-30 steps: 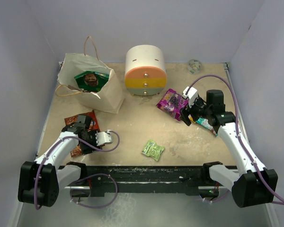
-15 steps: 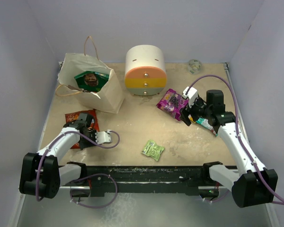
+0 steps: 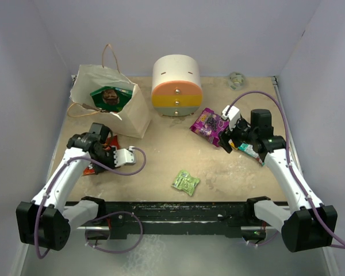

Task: Place the snacks into the paper bag
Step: Pick up the snack from the center of the board, then place the snack in the paper bag.

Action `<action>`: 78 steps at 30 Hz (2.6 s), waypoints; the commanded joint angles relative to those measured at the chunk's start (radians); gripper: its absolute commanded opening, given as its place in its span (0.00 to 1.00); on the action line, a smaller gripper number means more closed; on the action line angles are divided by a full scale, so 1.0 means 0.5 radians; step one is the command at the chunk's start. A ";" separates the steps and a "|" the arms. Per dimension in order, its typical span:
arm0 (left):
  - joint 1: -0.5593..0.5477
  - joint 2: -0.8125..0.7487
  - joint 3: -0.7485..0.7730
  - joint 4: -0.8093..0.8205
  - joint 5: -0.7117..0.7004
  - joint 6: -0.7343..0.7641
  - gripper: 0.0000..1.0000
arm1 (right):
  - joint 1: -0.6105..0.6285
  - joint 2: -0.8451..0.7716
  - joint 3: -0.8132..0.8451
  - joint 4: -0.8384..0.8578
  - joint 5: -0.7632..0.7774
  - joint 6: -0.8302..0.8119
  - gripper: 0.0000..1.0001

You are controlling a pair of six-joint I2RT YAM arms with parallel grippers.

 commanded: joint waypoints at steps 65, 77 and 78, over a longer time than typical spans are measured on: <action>-0.490 0.634 3.154 0.213 0.129 -0.734 0.00 | 0.005 -0.027 -0.003 0.029 0.054 -0.049 0.83; -0.490 0.702 3.111 0.585 -0.265 -0.269 0.00 | 0.004 -0.031 -0.008 0.029 0.058 -0.056 0.83; -0.492 0.699 3.081 0.618 -0.290 -0.211 0.00 | 0.004 -0.030 -0.010 0.029 0.057 -0.057 0.83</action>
